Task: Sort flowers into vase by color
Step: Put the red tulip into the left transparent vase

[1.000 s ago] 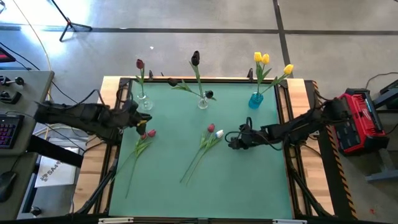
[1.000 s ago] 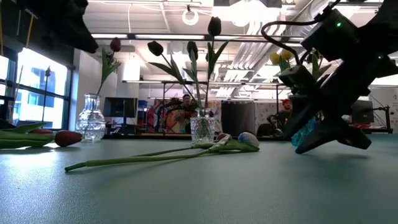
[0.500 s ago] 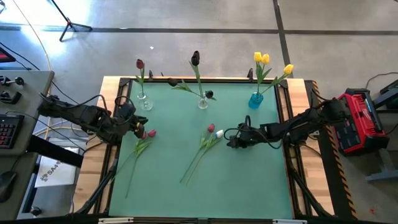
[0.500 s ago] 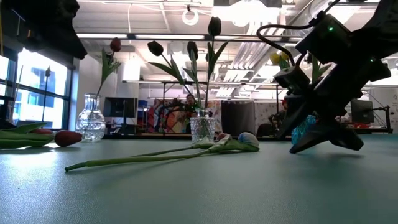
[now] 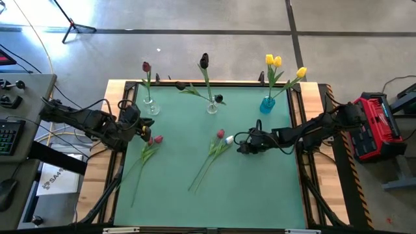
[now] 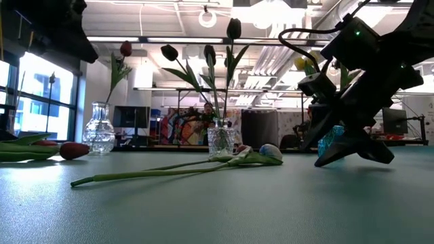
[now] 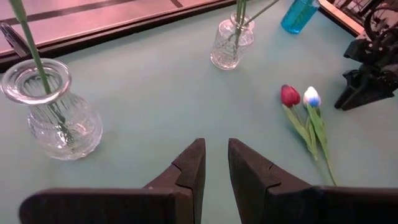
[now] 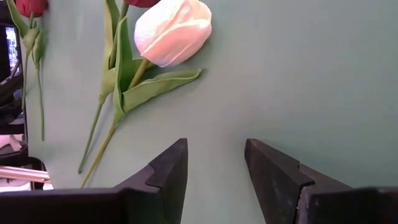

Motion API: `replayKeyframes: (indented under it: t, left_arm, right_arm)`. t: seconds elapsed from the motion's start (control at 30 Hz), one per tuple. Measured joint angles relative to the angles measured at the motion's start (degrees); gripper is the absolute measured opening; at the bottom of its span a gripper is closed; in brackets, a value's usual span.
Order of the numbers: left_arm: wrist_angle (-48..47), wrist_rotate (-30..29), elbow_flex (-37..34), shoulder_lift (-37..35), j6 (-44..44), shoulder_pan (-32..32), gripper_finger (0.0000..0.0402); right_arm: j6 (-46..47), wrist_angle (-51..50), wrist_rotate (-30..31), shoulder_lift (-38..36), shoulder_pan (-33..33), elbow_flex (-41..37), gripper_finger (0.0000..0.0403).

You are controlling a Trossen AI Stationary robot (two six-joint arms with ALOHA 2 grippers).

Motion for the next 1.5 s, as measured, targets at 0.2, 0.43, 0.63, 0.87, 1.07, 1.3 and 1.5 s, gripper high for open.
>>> replayKeyframes:
  t: [0.2, 0.43, 0.63, 0.87, 1.07, 1.3, 1.5]
  left_arm:
    - [0.59, -0.84, 0.04, 0.02, -0.27, 0.02, 0.0055]
    - [0.64, -1.29, 0.04, 0.02, -0.32, 0.02, 0.0055]
    - [0.96, -1.51, 0.04, 0.02, -0.39, 0.02, 0.0055]
    - [1.18, -1.95, 1.34, 0.04, 1.15, 1.66, 0.0055]
    - [1.01, -1.95, 3.96, 0.04, 5.54, 4.37, 0.0055]
    - [0.97, -0.69, 5.42, 0.04, 9.01, 7.53, 0.0056]
    - [0.97, 0.95, 5.57, 0.04, 9.67, 9.46, 0.0066]
  right_arm:
    - [0.02, 0.24, -0.78, 0.0, 0.02, 0.0, 0.0155]
    - [0.06, 1.2, -1.06, 0.0, 0.02, 0.0, 0.0156]
    - [0.19, 1.22, -1.23, 0.0, 0.04, 0.0, 0.0156]
    - [0.19, 1.25, -1.36, 0.0, 0.04, 0.0, 0.0156]
    - [0.19, 1.25, -1.34, 0.0, 0.04, 0.0, 0.0156]
    - [0.59, 1.27, -0.78, 0.0, 0.04, 0.0, 0.0155]
    - [0.64, 1.27, -1.03, 0.0, 0.04, 0.0, 0.0155]
